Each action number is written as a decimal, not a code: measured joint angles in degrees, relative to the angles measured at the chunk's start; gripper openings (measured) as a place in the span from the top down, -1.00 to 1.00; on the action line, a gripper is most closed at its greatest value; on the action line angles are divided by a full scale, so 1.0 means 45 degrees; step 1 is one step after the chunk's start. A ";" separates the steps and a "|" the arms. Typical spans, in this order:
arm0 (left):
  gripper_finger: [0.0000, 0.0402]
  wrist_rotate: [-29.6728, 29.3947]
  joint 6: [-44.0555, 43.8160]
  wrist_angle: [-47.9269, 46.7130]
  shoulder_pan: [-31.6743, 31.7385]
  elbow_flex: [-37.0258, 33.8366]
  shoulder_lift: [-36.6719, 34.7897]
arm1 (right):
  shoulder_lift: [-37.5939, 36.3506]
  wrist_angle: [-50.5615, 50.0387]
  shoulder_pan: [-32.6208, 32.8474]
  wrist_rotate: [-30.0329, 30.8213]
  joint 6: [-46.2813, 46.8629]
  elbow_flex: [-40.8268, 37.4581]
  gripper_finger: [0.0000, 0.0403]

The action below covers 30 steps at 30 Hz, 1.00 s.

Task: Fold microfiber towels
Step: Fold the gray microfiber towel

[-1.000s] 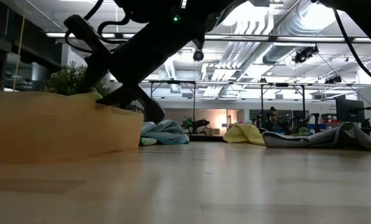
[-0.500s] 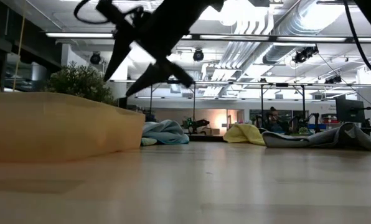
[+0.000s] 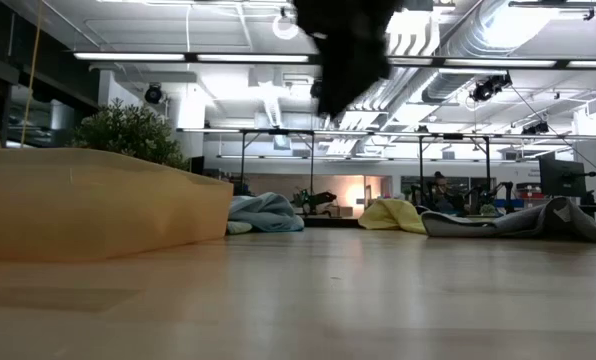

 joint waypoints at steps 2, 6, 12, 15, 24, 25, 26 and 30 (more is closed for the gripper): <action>1.00 0.0004 -0.0450 0.0544 -0.0276 -0.1275 0.0005 | -0.1296 0.0648 0.0020 -0.0368 0.0679 -0.1946 0.24; 1.00 0.0175 -0.2030 0.1465 -0.0879 -0.3563 0.0544 | -0.4261 0.2915 0.0205 -0.0866 0.2843 -0.5709 0.44; 1.00 0.1797 -0.2943 0.1285 -0.1177 -0.4767 0.3715 | -0.7581 0.6059 0.0689 -0.0408 0.5386 -0.9285 0.78; 1.00 0.2690 -0.2732 0.1079 -0.1208 -0.4786 0.5539 | -0.8420 0.6437 0.0801 0.0032 0.5732 -1.0114 0.95; 1.00 0.1869 -0.2286 0.2788 -0.1219 -0.4766 0.8669 | -0.8924 0.6544 0.0748 0.0305 0.5662 -1.0706 0.94; 1.00 0.2035 -0.2284 0.2846 -0.1228 -0.4766 0.8920 | -0.8924 0.6544 0.0750 0.0293 0.5557 -1.0706 0.95; 1.00 0.2178 -0.2288 0.2897 -0.1244 -0.4766 0.9128 | -0.8924 0.6543 0.0748 0.0275 0.5485 -1.0706 0.97; 1.00 0.2105 -0.2389 0.2979 -0.1448 -0.4718 0.9574 | -0.8924 0.6523 0.0748 0.0025 0.5118 -1.0706 1.00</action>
